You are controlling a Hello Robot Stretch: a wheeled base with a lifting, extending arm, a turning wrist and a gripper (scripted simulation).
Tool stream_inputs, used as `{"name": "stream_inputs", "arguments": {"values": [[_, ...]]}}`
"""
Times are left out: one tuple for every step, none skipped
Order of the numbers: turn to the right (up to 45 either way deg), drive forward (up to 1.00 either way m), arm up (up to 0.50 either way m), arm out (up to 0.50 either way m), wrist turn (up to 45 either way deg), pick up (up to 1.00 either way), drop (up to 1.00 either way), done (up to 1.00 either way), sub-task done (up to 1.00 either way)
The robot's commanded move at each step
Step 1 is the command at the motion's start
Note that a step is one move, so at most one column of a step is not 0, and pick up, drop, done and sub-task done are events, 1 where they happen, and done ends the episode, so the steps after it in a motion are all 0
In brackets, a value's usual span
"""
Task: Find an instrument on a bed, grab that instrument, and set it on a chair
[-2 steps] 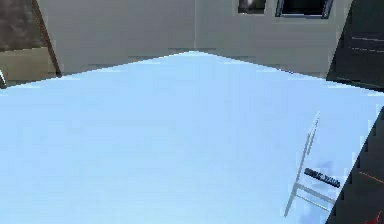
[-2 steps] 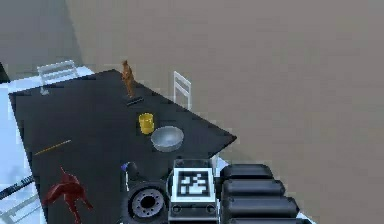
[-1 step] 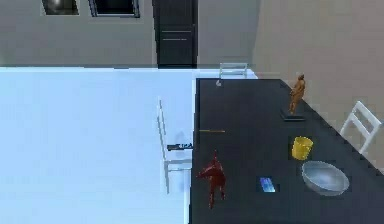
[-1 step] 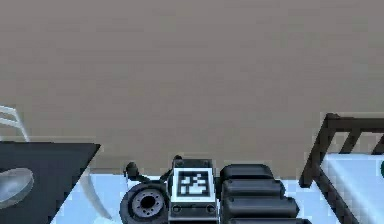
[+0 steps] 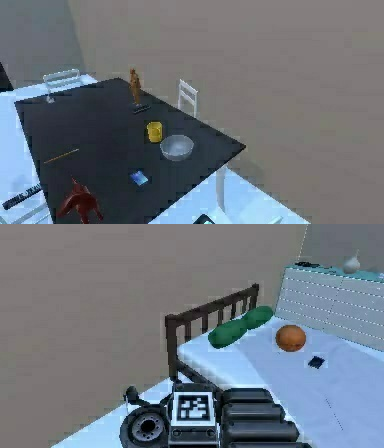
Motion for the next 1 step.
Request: {"name": "stream_inputs", "arguments": {"values": [[45.0,0.00,0.00,0.00,0.0,0.00,0.00,0.00,0.00]]}}
